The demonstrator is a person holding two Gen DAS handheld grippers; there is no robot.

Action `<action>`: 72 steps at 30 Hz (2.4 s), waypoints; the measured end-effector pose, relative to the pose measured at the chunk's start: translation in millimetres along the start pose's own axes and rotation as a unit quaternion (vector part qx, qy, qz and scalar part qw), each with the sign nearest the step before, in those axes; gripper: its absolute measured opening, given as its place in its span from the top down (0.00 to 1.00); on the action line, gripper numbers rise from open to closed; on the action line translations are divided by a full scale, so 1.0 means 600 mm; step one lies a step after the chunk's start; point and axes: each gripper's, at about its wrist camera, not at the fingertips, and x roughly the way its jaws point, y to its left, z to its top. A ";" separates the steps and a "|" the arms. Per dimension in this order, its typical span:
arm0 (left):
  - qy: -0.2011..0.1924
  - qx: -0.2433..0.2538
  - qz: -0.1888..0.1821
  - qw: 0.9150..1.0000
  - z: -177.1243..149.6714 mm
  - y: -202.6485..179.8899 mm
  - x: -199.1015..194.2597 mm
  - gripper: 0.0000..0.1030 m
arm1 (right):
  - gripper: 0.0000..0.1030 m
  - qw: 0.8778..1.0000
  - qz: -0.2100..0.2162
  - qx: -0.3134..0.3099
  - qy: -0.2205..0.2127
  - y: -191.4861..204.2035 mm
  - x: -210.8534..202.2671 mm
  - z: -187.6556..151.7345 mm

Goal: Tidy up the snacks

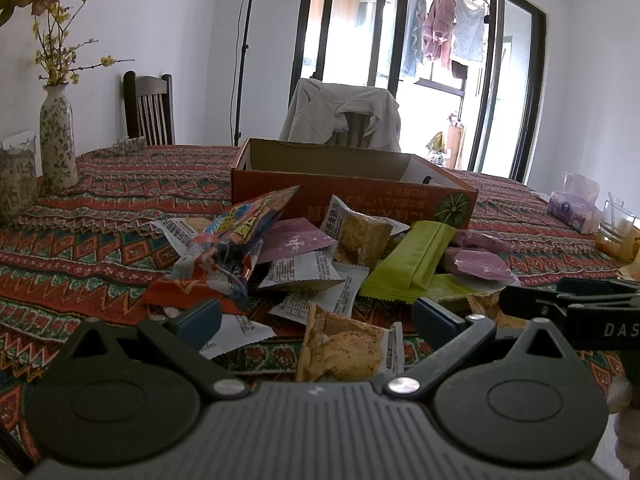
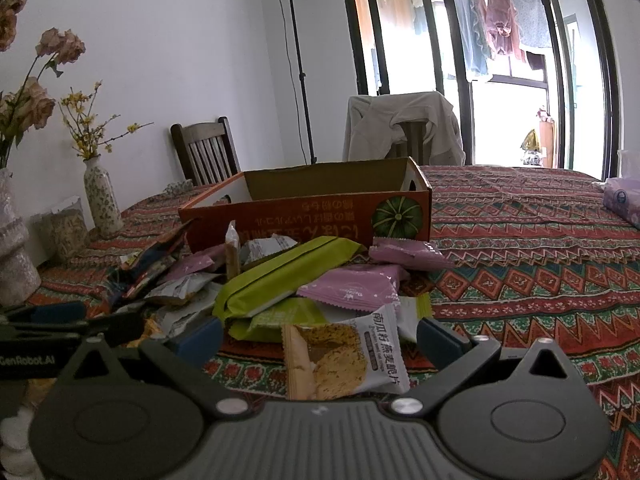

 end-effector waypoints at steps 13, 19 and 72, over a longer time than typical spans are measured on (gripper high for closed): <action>-0.001 -0.001 0.001 1.000 0.000 0.001 0.000 0.00 | 0.00 1.000 0.000 0.000 0.001 0.000 0.001 -0.001; 0.000 -0.005 0.001 1.000 0.001 0.004 0.000 0.00 | 0.00 1.000 0.000 0.001 0.003 -0.003 0.001 -0.002; 0.044 0.028 -0.017 0.998 -0.011 -0.033 0.018 0.00 | 0.42 0.995 -0.051 -0.085 -0.005 0.008 0.020 -0.022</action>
